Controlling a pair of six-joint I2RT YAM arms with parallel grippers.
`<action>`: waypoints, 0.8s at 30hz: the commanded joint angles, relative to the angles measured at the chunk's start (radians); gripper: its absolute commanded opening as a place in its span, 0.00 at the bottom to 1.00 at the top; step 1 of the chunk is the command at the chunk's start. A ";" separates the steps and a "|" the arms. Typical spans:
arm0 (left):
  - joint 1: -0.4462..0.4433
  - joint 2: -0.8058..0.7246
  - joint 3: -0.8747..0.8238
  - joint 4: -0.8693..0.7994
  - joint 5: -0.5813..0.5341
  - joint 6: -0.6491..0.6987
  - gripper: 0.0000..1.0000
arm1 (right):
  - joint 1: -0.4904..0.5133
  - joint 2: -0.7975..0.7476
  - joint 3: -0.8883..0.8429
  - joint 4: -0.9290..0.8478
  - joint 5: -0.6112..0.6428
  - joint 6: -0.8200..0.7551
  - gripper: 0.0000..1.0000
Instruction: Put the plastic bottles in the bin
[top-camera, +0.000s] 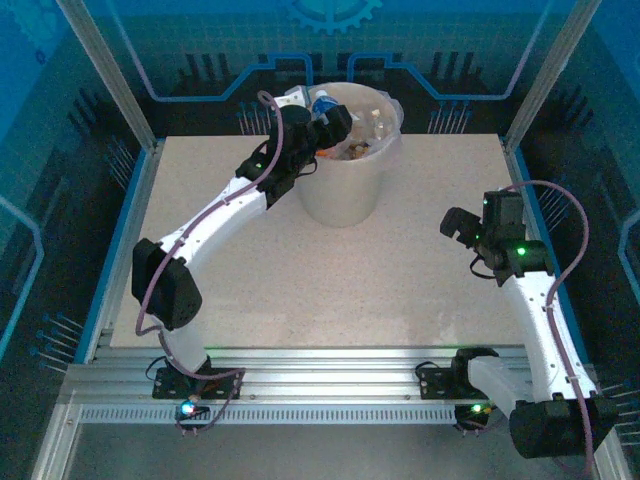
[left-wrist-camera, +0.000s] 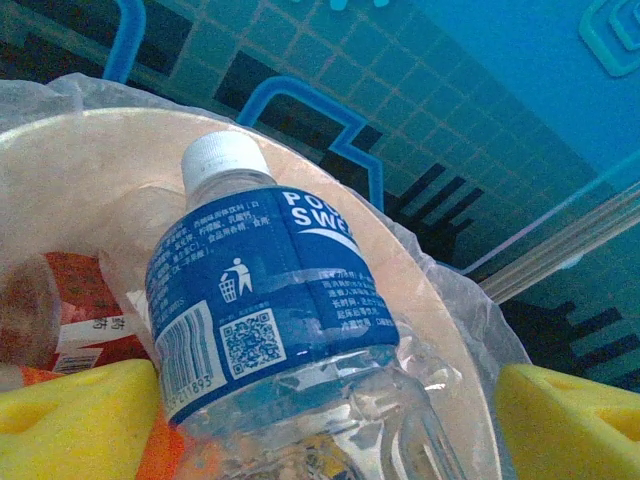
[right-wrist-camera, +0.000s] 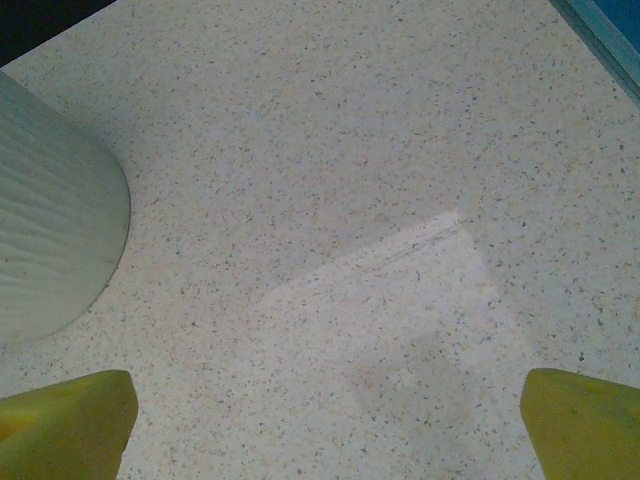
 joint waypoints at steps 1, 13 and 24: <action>0.004 -0.058 -0.015 0.012 -0.061 0.050 0.89 | -0.013 0.001 -0.002 0.017 -0.020 -0.005 1.00; -0.013 -0.102 -0.029 0.037 -0.204 0.162 0.99 | -0.013 0.004 -0.005 0.028 -0.045 -0.007 1.00; -0.013 -0.111 -0.033 0.053 -0.180 0.230 0.80 | -0.012 -0.006 -0.001 0.020 -0.037 -0.007 1.00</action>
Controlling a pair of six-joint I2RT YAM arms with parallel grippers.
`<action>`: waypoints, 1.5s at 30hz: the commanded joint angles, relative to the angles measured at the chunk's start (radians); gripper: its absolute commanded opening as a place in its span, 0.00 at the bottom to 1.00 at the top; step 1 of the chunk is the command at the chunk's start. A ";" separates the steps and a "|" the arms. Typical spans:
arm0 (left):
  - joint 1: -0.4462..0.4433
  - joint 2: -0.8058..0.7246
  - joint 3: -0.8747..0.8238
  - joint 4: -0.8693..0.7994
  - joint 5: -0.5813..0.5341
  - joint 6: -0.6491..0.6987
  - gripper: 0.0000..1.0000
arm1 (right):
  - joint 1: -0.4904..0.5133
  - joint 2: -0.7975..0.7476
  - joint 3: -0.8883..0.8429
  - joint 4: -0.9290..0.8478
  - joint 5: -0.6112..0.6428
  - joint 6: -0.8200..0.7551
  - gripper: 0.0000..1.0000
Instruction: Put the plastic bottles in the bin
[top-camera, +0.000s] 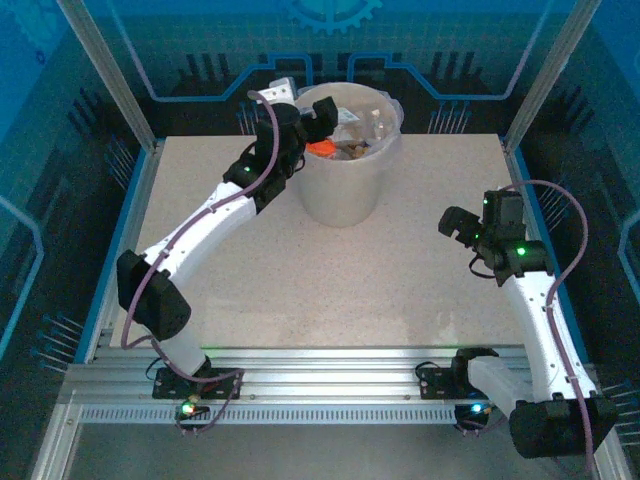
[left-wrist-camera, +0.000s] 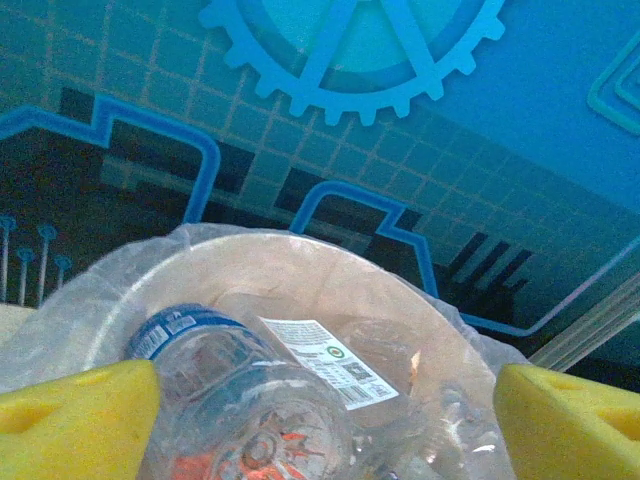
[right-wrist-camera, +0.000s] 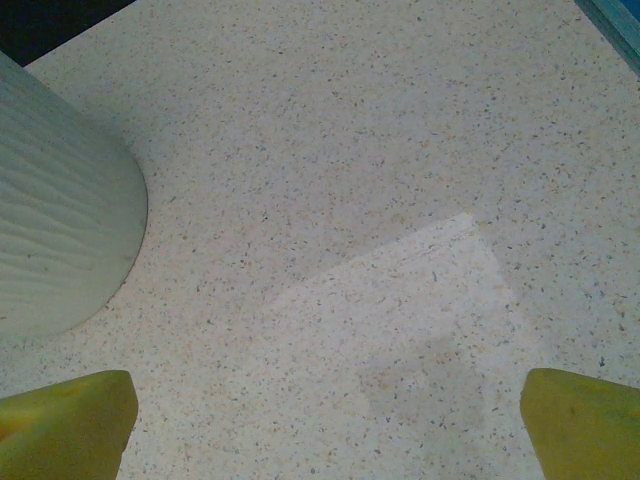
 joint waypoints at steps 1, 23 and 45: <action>-0.004 -0.015 0.008 0.022 0.008 0.049 0.74 | -0.012 -0.005 -0.001 0.008 -0.009 -0.007 1.00; -0.002 0.079 -0.059 -0.053 0.130 -0.005 0.35 | -0.013 0.005 0.019 -0.007 -0.003 -0.007 1.00; -0.009 -0.237 -0.200 0.045 0.479 -0.049 0.63 | -0.012 -0.074 0.033 -0.044 0.015 -0.041 1.00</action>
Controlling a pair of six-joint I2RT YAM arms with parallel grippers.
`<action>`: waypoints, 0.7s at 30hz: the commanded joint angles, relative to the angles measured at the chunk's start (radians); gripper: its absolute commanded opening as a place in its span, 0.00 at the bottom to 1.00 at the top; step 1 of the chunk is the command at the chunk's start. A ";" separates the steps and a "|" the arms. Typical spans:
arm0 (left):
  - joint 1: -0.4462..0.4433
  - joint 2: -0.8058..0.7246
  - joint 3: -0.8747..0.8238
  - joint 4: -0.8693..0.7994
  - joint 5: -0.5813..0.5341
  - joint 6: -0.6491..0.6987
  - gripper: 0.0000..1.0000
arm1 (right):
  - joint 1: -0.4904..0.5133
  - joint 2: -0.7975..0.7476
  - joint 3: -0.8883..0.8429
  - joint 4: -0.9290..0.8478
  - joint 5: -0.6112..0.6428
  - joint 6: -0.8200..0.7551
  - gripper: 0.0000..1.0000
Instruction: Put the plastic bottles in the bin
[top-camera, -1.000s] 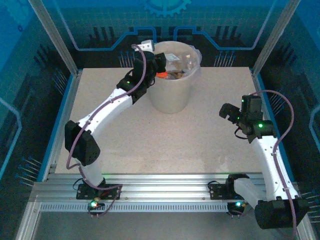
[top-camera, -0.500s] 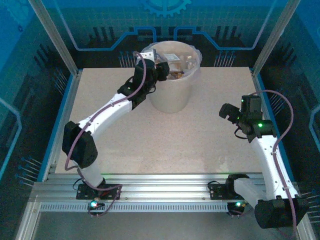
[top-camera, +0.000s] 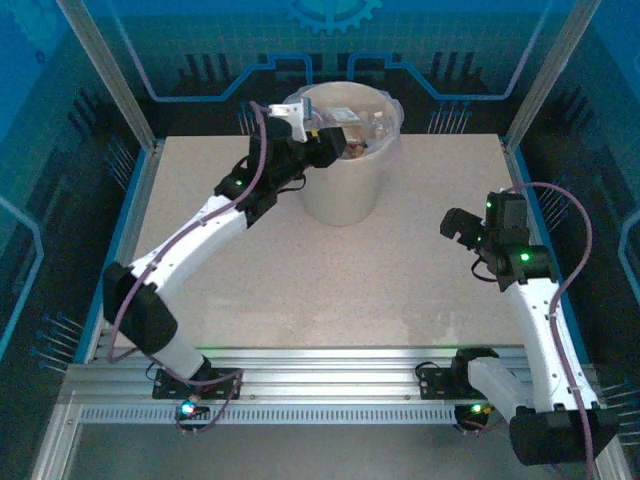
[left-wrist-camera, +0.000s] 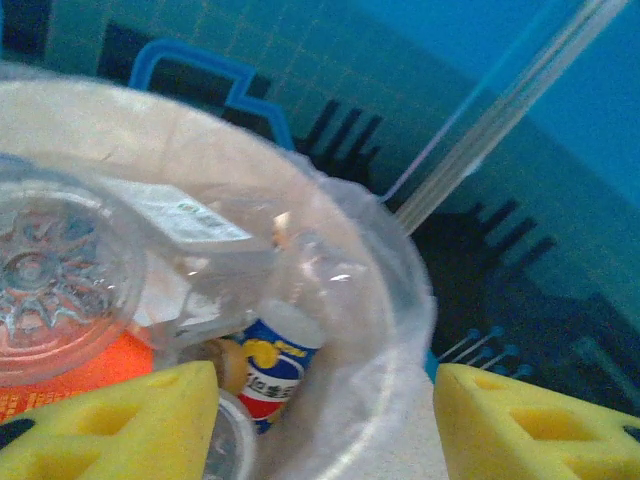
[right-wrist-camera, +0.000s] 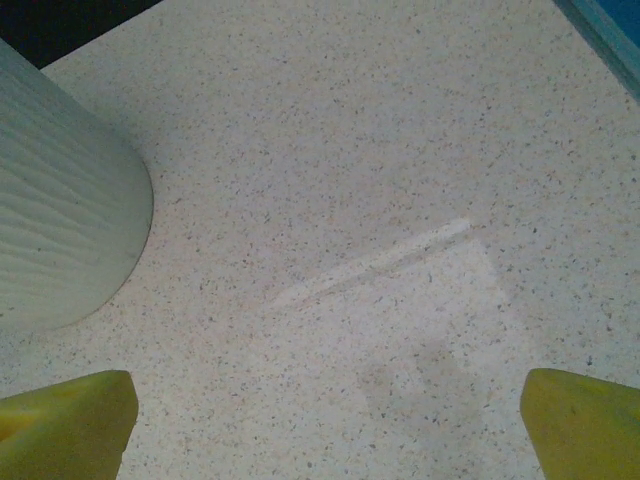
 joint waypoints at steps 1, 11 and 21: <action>-0.004 -0.137 -0.056 0.033 0.058 0.002 0.65 | -0.011 -0.035 0.025 -0.019 0.016 -0.028 1.00; 0.004 -0.560 -0.430 0.009 -0.216 0.133 0.99 | -0.011 -0.112 -0.065 0.022 0.077 -0.077 1.00; 0.011 -0.929 -0.854 -0.059 -0.545 0.246 0.99 | -0.007 -0.261 -0.317 0.267 0.122 -0.174 1.00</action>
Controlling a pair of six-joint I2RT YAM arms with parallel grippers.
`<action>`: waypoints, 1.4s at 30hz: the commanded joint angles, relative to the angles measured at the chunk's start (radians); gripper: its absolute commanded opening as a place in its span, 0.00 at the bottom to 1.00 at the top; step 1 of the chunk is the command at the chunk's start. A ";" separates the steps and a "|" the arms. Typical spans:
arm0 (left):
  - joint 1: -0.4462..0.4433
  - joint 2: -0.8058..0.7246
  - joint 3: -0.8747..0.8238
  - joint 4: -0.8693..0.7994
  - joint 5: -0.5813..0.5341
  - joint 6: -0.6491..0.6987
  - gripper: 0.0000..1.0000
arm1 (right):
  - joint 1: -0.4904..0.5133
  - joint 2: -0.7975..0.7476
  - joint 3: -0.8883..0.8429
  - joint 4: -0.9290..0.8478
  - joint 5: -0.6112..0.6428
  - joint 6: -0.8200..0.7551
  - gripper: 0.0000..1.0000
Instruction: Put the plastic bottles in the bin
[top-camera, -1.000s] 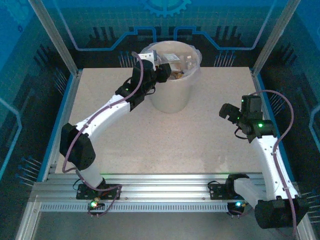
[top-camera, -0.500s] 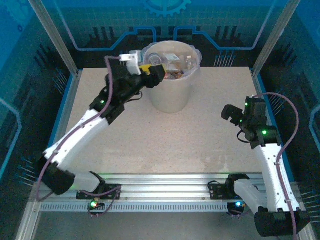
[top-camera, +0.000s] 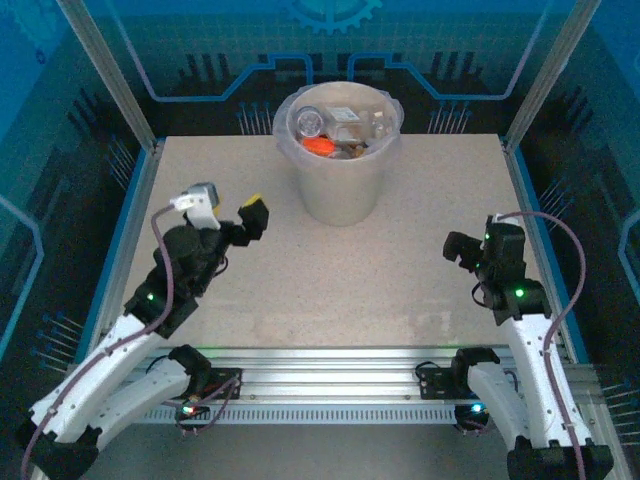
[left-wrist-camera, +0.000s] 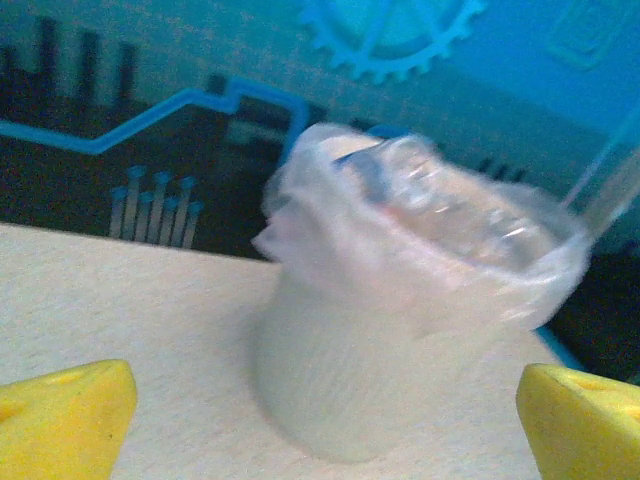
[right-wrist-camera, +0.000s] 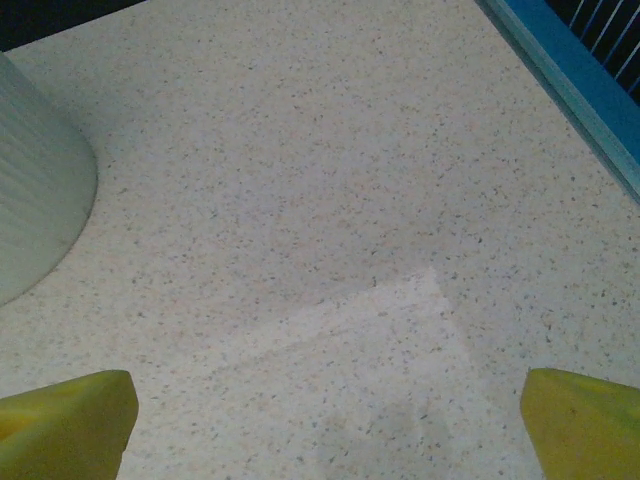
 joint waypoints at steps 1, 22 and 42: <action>0.010 -0.089 -0.125 -0.022 -0.165 0.069 0.99 | -0.005 -0.054 -0.068 0.146 0.049 -0.055 1.00; 0.114 0.060 -0.577 0.531 -0.177 0.366 0.99 | -0.003 -0.060 -0.390 0.578 0.009 -0.192 1.00; 0.393 0.571 -0.601 1.113 0.140 0.305 0.99 | 0.011 0.191 -0.342 0.772 -0.024 -0.247 1.00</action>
